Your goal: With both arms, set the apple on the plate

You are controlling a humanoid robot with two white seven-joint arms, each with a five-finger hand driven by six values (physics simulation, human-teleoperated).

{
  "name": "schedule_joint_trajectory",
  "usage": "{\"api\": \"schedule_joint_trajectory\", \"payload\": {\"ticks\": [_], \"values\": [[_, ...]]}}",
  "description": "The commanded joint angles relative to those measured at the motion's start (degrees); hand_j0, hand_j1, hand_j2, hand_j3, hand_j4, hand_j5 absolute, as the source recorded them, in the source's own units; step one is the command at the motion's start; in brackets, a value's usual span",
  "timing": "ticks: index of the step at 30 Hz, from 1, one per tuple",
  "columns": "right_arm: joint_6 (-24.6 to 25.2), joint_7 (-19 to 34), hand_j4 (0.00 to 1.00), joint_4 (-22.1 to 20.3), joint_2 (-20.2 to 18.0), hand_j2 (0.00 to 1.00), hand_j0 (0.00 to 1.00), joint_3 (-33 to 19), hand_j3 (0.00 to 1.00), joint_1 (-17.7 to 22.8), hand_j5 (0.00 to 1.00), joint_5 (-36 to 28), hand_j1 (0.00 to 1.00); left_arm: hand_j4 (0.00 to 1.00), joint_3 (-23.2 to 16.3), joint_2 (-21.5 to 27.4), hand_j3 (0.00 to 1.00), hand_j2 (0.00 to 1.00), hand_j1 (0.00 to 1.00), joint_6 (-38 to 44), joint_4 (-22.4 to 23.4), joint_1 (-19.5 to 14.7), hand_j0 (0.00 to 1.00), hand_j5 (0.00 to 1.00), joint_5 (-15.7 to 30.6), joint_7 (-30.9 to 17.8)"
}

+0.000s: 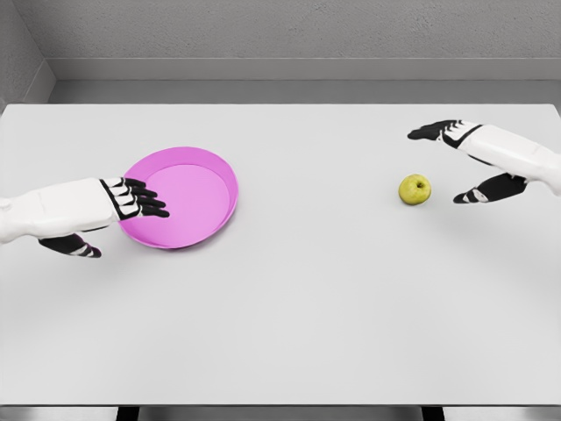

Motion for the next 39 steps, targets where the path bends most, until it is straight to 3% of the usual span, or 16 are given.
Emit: {"api": "schedule_joint_trajectory", "payload": {"ticks": [1,5,9,19,25,39], "values": [[0.16,-0.03,1.00,1.79,0.25,1.00,1.00,0.74,1.00,0.00,1.00,-0.97,1.00,1.00,-0.13,0.06,1.00,1.00,1.00,0.07,-0.02,0.00,1.00,1.00,0.33,-0.06],[0.16,-0.03,1.00,4.07,1.57,1.00,1.00,1.35,1.00,-0.79,1.00,-0.97,1.00,1.00,-0.40,0.06,1.00,1.00,1.00,0.07,-0.02,-0.09,1.00,1.00,0.24,-0.06],[0.16,-0.03,1.00,9.88,3.77,1.00,1.00,6.54,1.00,-4.39,1.00,-0.71,1.00,1.00,-0.48,0.15,1.00,1.00,1.00,0.07,-0.02,-0.26,1.00,1.00,0.24,-0.06],[0.16,-0.03,1.00,13.22,5.44,1.00,1.00,9.27,1.00,-5.63,1.00,-0.44,1.00,1.00,-0.92,0.15,1.00,1.00,1.00,0.07,-0.02,-0.35,1.00,1.00,0.24,-0.06],[0.16,-0.03,1.00,20.42,8.86,1.00,1.00,12.60,1.00,-9.84,1.00,-0.35,1.00,1.00,-1.27,0.06,1.00,1.00,1.00,0.07,-0.02,-0.35,1.00,1.00,0.16,-0.06],[0.16,-0.03,1.00,25.52,10.01,1.00,1.00,14.01,1.00,-11.69,1.00,-0.18,1.00,1.00,-1.72,-0.12,1.00,1.00,1.00,0.07,-0.02,-0.44,1.00,1.00,0.16,-0.15]]}}
